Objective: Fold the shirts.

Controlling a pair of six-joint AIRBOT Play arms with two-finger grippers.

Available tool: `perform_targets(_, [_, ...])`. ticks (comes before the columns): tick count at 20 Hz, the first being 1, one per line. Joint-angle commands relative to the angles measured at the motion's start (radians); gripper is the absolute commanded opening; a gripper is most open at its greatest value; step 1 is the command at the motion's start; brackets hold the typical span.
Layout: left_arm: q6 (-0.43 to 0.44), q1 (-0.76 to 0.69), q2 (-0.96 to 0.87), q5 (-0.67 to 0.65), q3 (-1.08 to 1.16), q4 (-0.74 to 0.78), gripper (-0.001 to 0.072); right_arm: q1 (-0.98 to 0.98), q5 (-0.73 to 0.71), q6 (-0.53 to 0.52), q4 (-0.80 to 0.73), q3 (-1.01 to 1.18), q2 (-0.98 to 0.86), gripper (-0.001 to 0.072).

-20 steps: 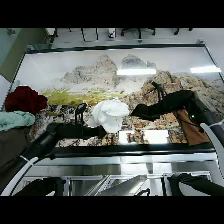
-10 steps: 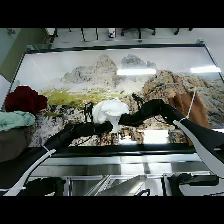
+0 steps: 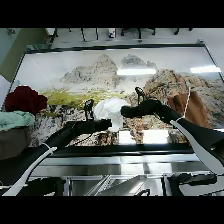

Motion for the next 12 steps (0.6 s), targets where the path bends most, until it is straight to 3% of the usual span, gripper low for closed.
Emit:
perform_targets(1, [0.022, 0.018, 0.029, 0.08, 0.039, 0.036, 0.0015, -0.022, -0.03, -0.055, -0.023, 0.003, 0.022, 0.0021])
perform_targets(5, [0.025, 0.188, 0.275, 0.394, 0.239, 0.296, 0.0014, -0.222, -0.256, -0.063, -0.083, 0.062, 0.257, 0.0021])
perform_targets(8, [0.03, 0.347, 0.475, 0.426, 0.433, 0.282, 0.0014, -0.338, -0.404, -0.122, 0.006, 0.201, 0.519, 0.0021])
perform_targets(12, [0.055, 0.397, 0.571, 0.514, 0.722, 0.282, 0.0014, -0.348, -0.404, -0.138, -0.005, 0.482, 0.735, 0.0021])
